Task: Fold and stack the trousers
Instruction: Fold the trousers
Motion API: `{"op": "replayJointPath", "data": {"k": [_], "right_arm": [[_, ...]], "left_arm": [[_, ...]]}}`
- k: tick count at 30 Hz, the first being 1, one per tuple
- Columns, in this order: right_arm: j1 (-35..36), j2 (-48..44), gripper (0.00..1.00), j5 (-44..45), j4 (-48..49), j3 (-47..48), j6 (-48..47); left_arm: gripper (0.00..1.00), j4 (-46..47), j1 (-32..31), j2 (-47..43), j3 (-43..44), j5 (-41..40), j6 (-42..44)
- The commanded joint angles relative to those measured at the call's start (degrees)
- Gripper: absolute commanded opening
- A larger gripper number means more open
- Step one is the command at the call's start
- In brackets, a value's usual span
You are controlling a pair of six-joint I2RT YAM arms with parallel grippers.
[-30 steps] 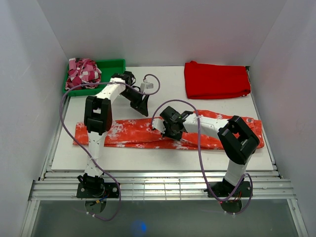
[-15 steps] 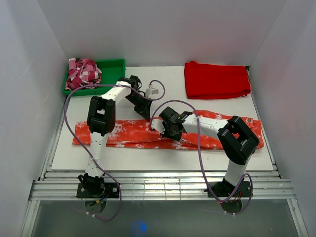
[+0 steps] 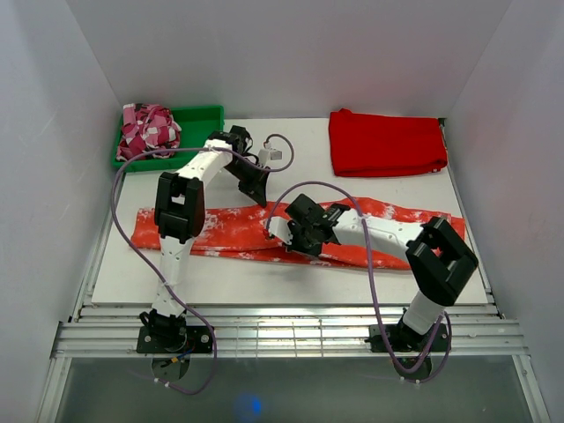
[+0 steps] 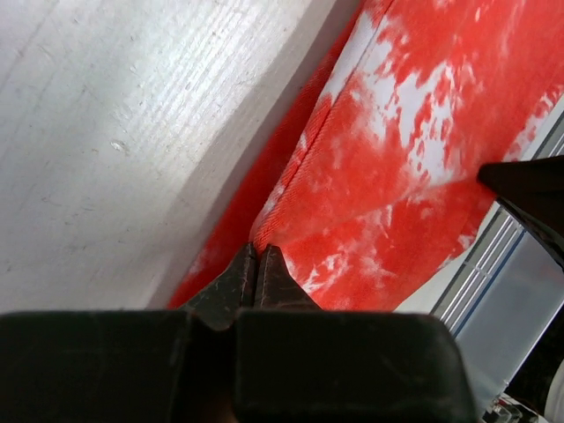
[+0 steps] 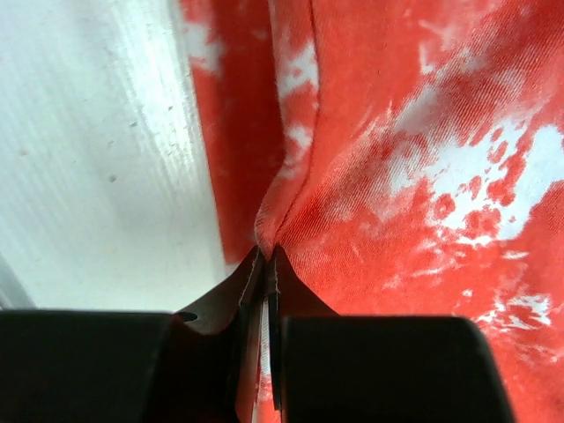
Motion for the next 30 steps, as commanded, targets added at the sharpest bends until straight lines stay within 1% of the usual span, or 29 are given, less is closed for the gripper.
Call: {"op": "replayJointPath", "data": {"k": [1, 6, 10, 13, 15, 18, 19, 22, 23, 25, 26, 27, 28, 29, 30], "right_arm": [[0.7, -5.2, 0.08, -4.7, -0.6, -3.5, 0.5], [0.9, -5.7, 0.08, -3.1, 2.6, -7.8, -0.1], [1.0, -7.1, 0.08, -2.2, 2.6, -8.2, -0.2], [1.0, -9.0, 0.08, -1.5, 2.0, -7.4, 0.1], [1.0, -8.7, 0.08, -1.3, 2.2, -8.9, -0.1], [1.0, -7.2, 0.08, 0.0, 4.6, -11.4, -1.1], [1.0, -6.2, 0.08, 0.3, 5.2, -12.4, -1.4], [0.9, -4.7, 0.08, 0.7, 5.7, -13.4, -2.1], [0.9, -3.7, 0.08, 0.7, 5.9, -13.3, -2.1], [0.9, -2.3, 0.08, 0.0, 5.9, -12.5, -2.1], [0.9, -1.8, 0.08, -0.1, 5.6, -12.1, -2.3], [0.9, -1.3, 0.08, -0.2, 5.6, -11.7, -2.3], [0.9, -0.4, 0.08, -0.3, 5.5, -11.4, -2.3], [0.9, -0.1, 0.08, -0.4, 5.4, -10.5, -2.5], [0.9, 0.3, 0.08, -0.3, 5.0, -10.2, -2.5]], "left_arm": [[0.0, -0.3, -0.5, -5.9, 2.6, -0.1, -0.7], [0.0, 4.6, -0.6, -5.8, -2.7, -1.7, -2.3], [0.0, 7.1, -0.7, -5.3, -1.4, -0.7, -4.8], [0.0, 7.7, -1.5, -6.0, 1.0, -1.7, -5.0], [0.0, 7.7, -1.6, -5.6, 1.1, -2.1, -5.0], [0.0, 7.7, -1.7, -4.9, -1.7, -2.3, -4.6], [0.05, 8.4, -1.7, -5.1, -2.6, -2.5, -5.0], [0.3, 11.5, -1.3, -6.7, -7.1, -4.3, -6.4], [0.44, 11.9, -0.9, -7.0, -7.8, -4.7, -7.5], [0.54, 12.2, 1.2, -8.1, -7.2, -5.2, -9.3], [0.65, 11.7, 2.2, -8.2, -6.4, -4.7, -10.5], [0.66, 11.0, 3.6, -8.4, -4.2, -4.4, -11.2], [0.66, 9.8, 7.0, -8.8, -3.1, -4.2, -12.0], [0.67, 9.3, 8.8, -10.0, -2.0, -4.1, -12.9], [0.68, 9.2, 13.2, -11.1, -2.1, -3.8, -14.6]]}}
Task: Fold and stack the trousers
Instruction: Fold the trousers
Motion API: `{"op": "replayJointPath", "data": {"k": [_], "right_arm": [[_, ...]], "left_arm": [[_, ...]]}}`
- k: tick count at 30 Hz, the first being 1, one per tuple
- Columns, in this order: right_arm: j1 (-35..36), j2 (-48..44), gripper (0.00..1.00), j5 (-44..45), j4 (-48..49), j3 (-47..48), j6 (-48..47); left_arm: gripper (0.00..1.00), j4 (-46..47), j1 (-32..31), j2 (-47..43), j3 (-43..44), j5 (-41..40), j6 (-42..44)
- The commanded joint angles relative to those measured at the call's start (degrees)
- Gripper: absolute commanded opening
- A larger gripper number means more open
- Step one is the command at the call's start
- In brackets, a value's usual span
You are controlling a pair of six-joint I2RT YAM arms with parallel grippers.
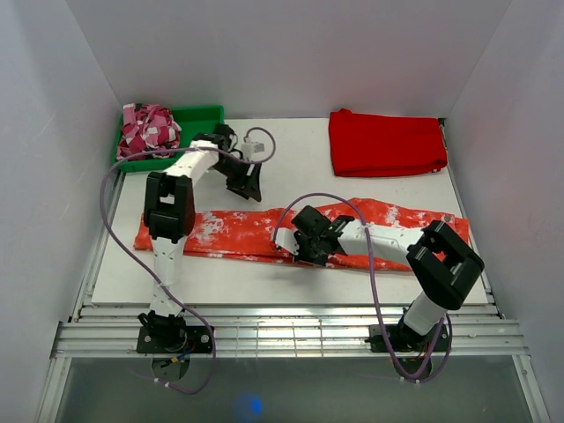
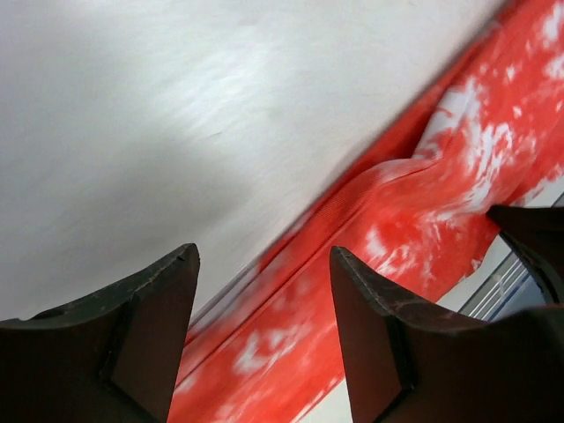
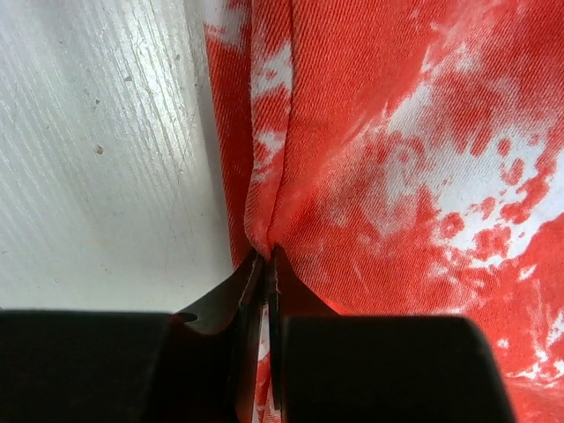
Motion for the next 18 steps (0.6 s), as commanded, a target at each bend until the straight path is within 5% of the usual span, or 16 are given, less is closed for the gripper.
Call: {"op": "replayJointPath", "data": {"k": [1, 8, 10, 11, 13, 18], "right_arm": [[0.4, 4.5, 0.08, -0.8, -2.4, 0.1, -0.5], [0.4, 8.3, 0.11, -3.8, -5.9, 4.0, -1.3], [0.4, 7.4, 0.27, -4.7, -6.8, 5.2, -1.7], [0.4, 6.8, 0.51, -5.1, -7.0, 5.5, -1.9], [0.1, 4.4, 0.64, -6.2, -8.5, 6.6, -2.2], [-3.9, -0.8, 0.6, -9.4, -12.5, 7.8, -4.9]], "left_arm": [[0.72, 1.0, 12.2, -10.1, 2.2, 0.4, -4.5], [0.65, -5.6, 32.0, -18.3, -14.3, 8.9, 1.5], [0.6, -4.7, 36.2, -20.7, -22.2, 9.1, 2.8], [0.59, -4.3, 37.1, -21.2, -24.4, 8.6, 3.7], [0.54, -2.3, 39.0, -21.8, -28.3, 6.0, 4.3], [0.46, 2.7, 43.4, -20.2, -36.4, -1.8, 2.2]]}}
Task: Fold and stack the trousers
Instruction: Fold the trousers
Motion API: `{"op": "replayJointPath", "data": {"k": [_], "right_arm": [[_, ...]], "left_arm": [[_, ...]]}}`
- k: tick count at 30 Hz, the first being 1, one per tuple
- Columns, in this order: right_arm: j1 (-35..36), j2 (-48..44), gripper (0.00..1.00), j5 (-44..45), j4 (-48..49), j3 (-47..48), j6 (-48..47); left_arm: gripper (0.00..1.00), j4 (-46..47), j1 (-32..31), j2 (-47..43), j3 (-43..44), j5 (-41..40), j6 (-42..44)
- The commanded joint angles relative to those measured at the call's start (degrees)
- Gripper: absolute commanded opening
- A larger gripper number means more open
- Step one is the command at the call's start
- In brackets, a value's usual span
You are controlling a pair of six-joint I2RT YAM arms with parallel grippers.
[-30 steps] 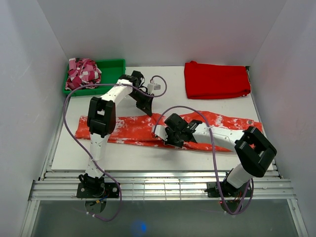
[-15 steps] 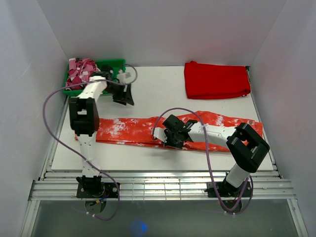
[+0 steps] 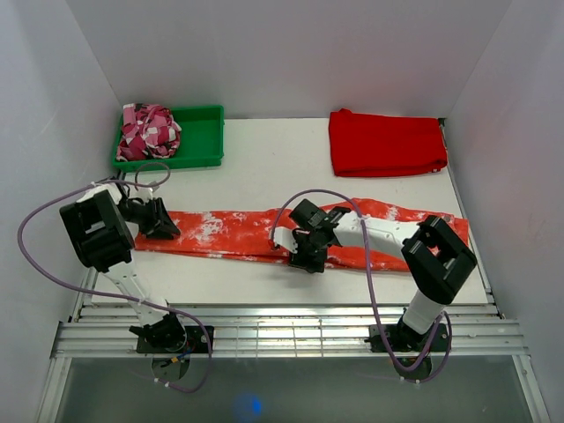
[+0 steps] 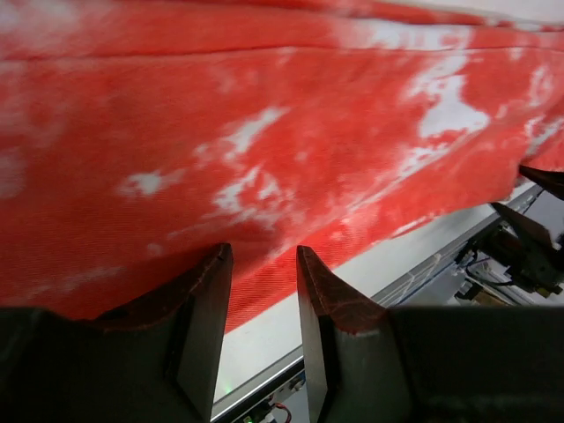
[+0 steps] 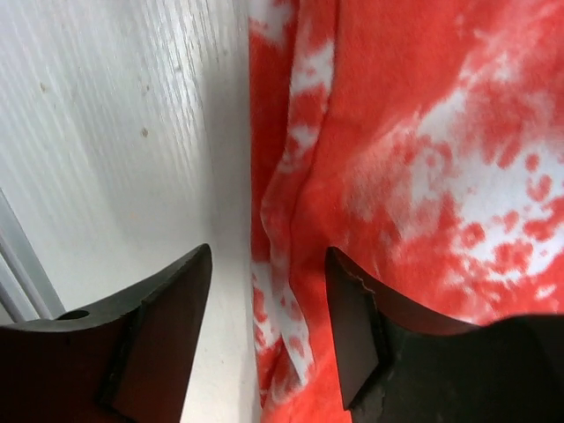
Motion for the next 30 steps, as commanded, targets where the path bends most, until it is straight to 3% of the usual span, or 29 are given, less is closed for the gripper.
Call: {"op": "replayJointPath", "data": {"k": [1, 5, 9, 15, 21, 24, 30], "right_arm": [[-3.4, -5.2, 0.58, -3.8, -4.9, 1.3, -3.5], [-11.7, -6.7, 0.48, -3.7, -10.4, -0.4, -6.7], [-19.5, -9.5, 0.47, -0.9, -13.1, -5.6, -11.7], [-27.3, -11.2, 0.46, 4.6, -12.7, -10.0, -13.4], [-35.8, -5.3, 0.46, 10.8, -13.7, -10.3, -15.4], [-37.8, -6.0, 0.49, 2.0, -20.5, -0.7, -16.3], [-38.0, 1.9, 0.6, -10.3, -24.7, 27.5, -4.6]], "left_arm": [[0.45, 5.0, 2.9, -0.4, -2.1, -5.7, -0.2], [0.42, 6.5, 7.8, 1.6, -2.0, -11.6, -1.7], [0.43, 7.4, 11.8, 1.6, -1.3, -15.6, -1.4], [0.47, 6.6, 12.0, 0.6, -1.5, -15.0, -0.8], [0.51, 6.9, 12.2, 1.2, -0.6, -17.7, 0.1], [0.54, 5.8, 12.2, 1.4, 1.4, -15.1, 2.1], [0.67, 2.9, 8.8, -6.7, 3.7, -2.0, 15.4]]}}
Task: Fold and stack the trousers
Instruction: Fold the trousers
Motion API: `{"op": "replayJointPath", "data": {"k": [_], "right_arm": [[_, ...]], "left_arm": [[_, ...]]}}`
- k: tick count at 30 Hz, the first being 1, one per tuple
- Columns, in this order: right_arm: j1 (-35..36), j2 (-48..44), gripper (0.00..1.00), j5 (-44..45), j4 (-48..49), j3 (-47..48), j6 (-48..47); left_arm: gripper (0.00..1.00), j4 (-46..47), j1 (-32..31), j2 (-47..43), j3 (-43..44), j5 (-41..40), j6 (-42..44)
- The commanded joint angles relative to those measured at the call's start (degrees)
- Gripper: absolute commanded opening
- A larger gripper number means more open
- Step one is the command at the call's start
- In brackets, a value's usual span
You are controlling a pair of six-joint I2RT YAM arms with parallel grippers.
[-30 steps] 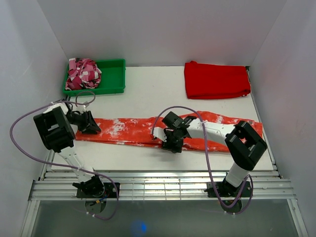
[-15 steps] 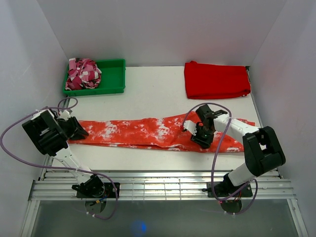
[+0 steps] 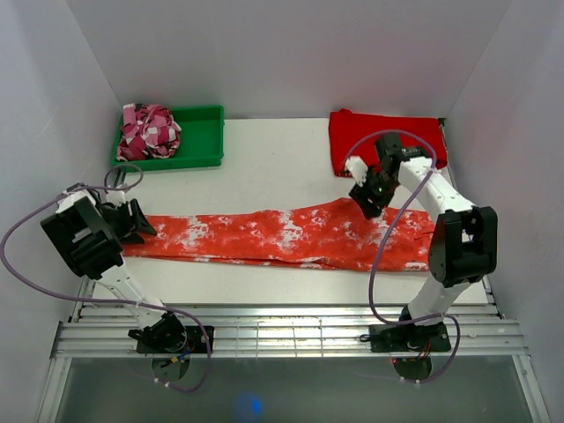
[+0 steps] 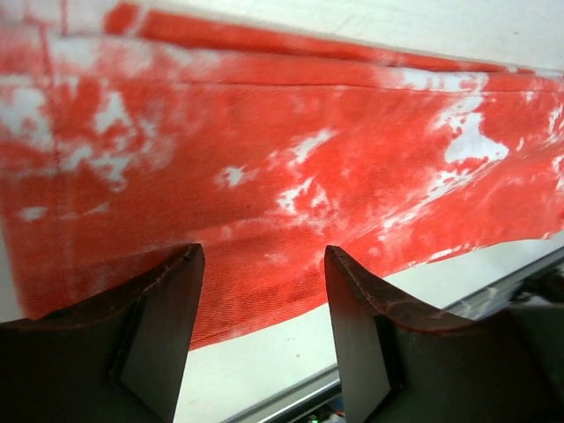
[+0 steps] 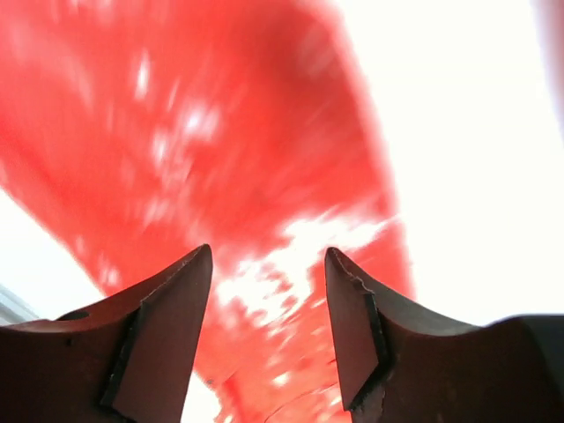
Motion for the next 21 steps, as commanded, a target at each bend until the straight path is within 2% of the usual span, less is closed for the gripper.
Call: {"op": "replayJointPath", "data": {"k": [1, 3, 4, 6, 8, 10, 12, 13, 17, 18, 19, 20, 21], "right_arm": [[0.2, 5.2, 0.6, -8.1, -0.6, 13.5, 7.7], [0.3, 8.7, 0.61, -7.3, 1.3, 19.2, 11.2], [0.3, 13.2, 0.6, -7.4, 1.1, 21.4, 11.6], [0.3, 18.2, 0.57, -7.5, -0.3, 27.9, 12.1], [0.3, 23.9, 0.55, -8.0, -1.9, 30.3, 11.8], [0.3, 27.1, 0.54, -8.7, -2.3, 31.0, 10.1], [0.3, 28.5, 0.54, -9.9, -2.9, 30.7, 9.1], [0.5, 29.4, 0.54, -10.1, -3.3, 30.3, 8.3], [1.4, 29.2, 0.55, -12.5, -5.9, 26.2, 5.3], [1.8, 28.5, 0.54, -12.5, -5.7, 24.8, 4.7], [2.4, 27.2, 0.48, -12.5, -5.3, 23.5, 4.4], [2.8, 26.5, 0.32, -12.5, -4.9, 21.5, 4.1], [3.1, 25.6, 0.28, -13.2, -4.5, 20.8, 3.9]], "left_arm": [[0.68, 2.2, -2.6, -8.3, 1.9, 4.4, 12.2], [0.71, 2.1, -5.3, -12.5, 1.6, 6.6, 14.8], [0.73, 2.0, -6.7, -13.8, 1.5, 7.2, 17.0], [0.73, 2.5, -10.6, -16.8, 1.6, 7.6, 18.2], [0.75, 3.2, -13.0, -18.1, 2.6, 8.8, 17.5], [0.77, 4.8, -15.6, -19.4, 3.7, 10.6, 16.0], [0.84, 6.8, -17.8, -20.0, 5.7, 11.0, 13.4], [0.98, 7.7, -18.4, -20.2, 6.3, 11.0, 12.4], [0.98, 13.7, -20.4, -21.6, 9.2, 11.7, 7.1], [0.98, 18.6, -21.0, -21.7, 9.9, 10.0, 2.6], [0.98, 21.5, -21.0, -21.7, 10.8, 8.2, -0.9], [0.98, 24.0, -20.9, -21.7, 11.4, 6.8, -4.4], [0.98, 26.2, -20.9, -21.4, 12.8, 5.3, -10.2]]}}
